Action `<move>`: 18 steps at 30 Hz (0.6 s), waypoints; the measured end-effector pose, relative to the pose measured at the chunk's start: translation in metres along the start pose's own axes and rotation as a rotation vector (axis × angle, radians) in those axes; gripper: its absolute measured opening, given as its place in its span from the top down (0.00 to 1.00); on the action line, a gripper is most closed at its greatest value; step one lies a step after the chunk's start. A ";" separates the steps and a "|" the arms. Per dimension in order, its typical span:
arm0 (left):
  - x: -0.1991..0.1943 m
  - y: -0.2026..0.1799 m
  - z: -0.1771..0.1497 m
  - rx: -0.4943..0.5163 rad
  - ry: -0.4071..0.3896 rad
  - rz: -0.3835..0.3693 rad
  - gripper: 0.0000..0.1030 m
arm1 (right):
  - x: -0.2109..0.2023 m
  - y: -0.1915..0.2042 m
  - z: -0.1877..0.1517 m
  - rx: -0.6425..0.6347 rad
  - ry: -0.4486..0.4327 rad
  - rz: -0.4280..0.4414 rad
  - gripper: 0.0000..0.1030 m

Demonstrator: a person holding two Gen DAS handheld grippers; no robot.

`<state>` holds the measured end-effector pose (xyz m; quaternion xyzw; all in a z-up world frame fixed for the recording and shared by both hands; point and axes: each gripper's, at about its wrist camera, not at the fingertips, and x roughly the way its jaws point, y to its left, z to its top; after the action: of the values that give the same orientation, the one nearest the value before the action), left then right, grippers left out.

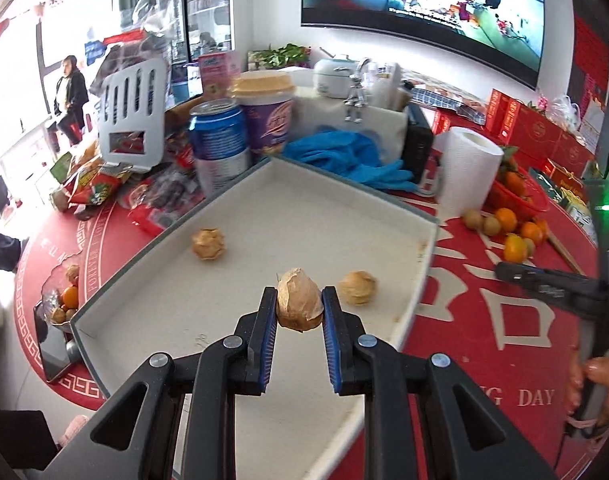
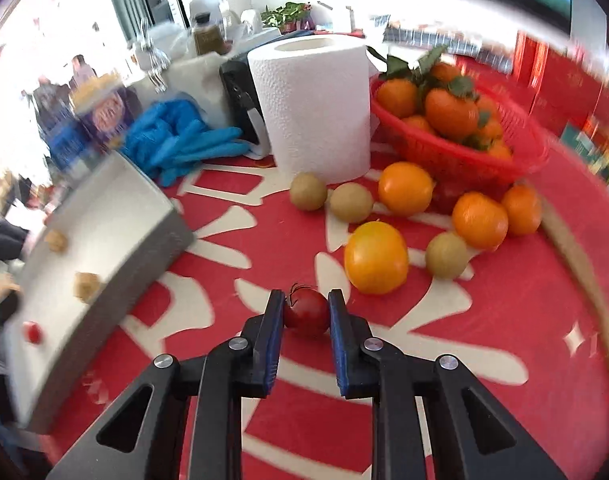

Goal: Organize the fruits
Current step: 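Carry both fruits into the white tray and open both grippers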

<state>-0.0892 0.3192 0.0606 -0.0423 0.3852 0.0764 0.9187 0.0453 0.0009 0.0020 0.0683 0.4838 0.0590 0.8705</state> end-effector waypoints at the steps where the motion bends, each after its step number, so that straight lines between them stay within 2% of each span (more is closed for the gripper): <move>1: 0.002 0.003 0.000 -0.004 0.000 0.001 0.77 | -0.004 -0.001 0.000 0.013 0.007 0.030 0.78; 6: 0.012 0.019 -0.001 -0.022 -0.004 0.021 0.77 | -0.017 0.019 0.007 0.021 0.017 0.135 0.78; 11: 0.027 0.043 -0.008 -0.090 0.023 0.021 0.77 | -0.018 0.065 0.015 -0.032 0.032 0.241 0.78; 18: 0.031 0.056 -0.020 -0.153 0.035 0.015 0.76 | 0.002 0.122 0.015 -0.121 0.064 0.305 0.78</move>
<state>-0.0914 0.3747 0.0231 -0.1110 0.3945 0.1116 0.9053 0.0548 0.1204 0.0302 0.0867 0.4910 0.2218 0.8380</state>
